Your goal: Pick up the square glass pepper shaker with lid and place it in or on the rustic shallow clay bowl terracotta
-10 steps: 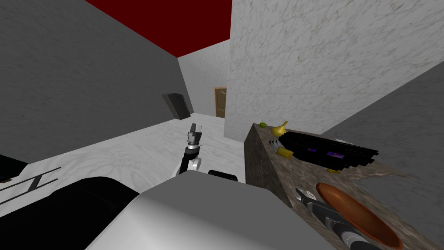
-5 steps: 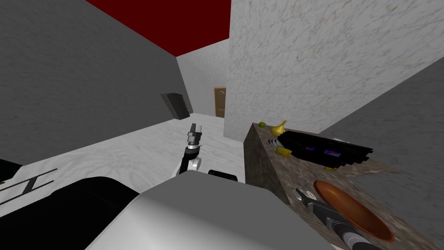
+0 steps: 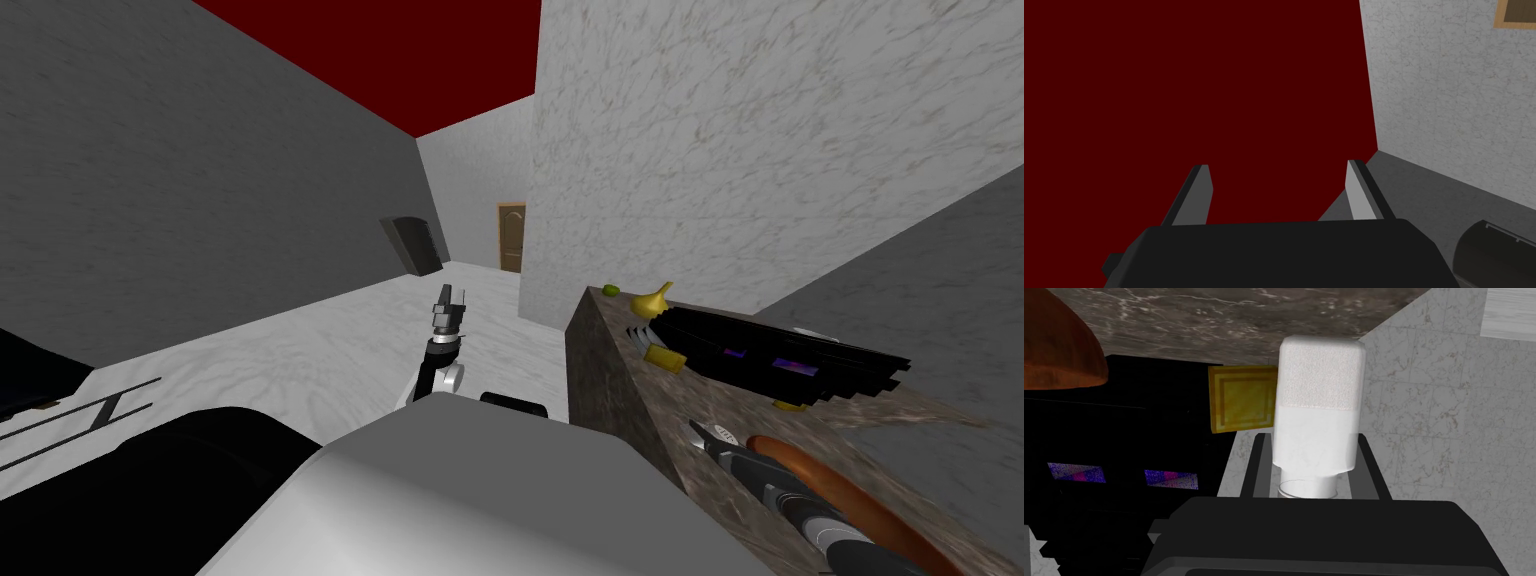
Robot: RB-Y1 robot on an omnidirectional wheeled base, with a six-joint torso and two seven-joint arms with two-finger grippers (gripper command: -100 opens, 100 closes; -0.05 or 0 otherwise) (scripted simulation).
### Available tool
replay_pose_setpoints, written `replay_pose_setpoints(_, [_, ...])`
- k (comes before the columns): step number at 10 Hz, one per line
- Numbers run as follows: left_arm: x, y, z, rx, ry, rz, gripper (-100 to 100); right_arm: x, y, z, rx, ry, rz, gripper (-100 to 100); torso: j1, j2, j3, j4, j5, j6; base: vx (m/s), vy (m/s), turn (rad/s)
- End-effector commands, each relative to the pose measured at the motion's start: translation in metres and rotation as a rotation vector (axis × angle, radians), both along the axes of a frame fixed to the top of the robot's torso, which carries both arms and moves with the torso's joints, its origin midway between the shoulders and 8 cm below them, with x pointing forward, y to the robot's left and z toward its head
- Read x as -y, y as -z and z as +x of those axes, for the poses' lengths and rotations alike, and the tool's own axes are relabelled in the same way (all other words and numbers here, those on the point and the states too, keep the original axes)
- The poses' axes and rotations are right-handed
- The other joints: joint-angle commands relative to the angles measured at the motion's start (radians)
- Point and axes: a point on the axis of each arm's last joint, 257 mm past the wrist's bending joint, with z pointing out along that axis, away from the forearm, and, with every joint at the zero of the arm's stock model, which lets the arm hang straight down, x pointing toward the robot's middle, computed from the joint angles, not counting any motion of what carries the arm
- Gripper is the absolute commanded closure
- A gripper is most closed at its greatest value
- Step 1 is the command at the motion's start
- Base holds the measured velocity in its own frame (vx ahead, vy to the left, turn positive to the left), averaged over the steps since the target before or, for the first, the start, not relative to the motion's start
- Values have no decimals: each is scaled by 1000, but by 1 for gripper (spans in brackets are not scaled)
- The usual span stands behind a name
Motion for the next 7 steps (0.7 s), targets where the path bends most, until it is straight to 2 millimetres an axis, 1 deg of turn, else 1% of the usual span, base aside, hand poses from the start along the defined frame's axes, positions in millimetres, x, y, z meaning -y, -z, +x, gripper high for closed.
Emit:
replay_pose_setpoints(1, [0, 0, 0, 0, 0, 0, 0, 8, -17, 10, 28, -4, -3, 100, 0, 0, 0, 0, 0, 0, 46, -1, 36])
replay_pose_setpoints(2, [0, 0, 0, 0, 0, 0, 0, 14, -28, 17, 48, -3, -9, 100, 0, 1, 1, 0, 0, 0, 37, -4, 35])
replay_pose_setpoints(3, [0, 0, 0, 0, 0, 0, 0, 17, -33, 20, 57, -2, -12, 100, -1, 2, 1, 0, 0, 0, 28, -9, 21])
replay_pose_setpoints(5, [0, 0, 0, 0, 0, 0, 0, 26, -50, 30, 86, 0, -24, 100, -1, 4, 2, 1, 0, 1, 17, -12, 13])
replay_pose_setpoints(7, [0, 0, 0, 0, 0, 0, 0, 41, -66, 36, 119, 26, -53, 100, 0, 5, 3, 1, 0, 1, 1, -3, -20])
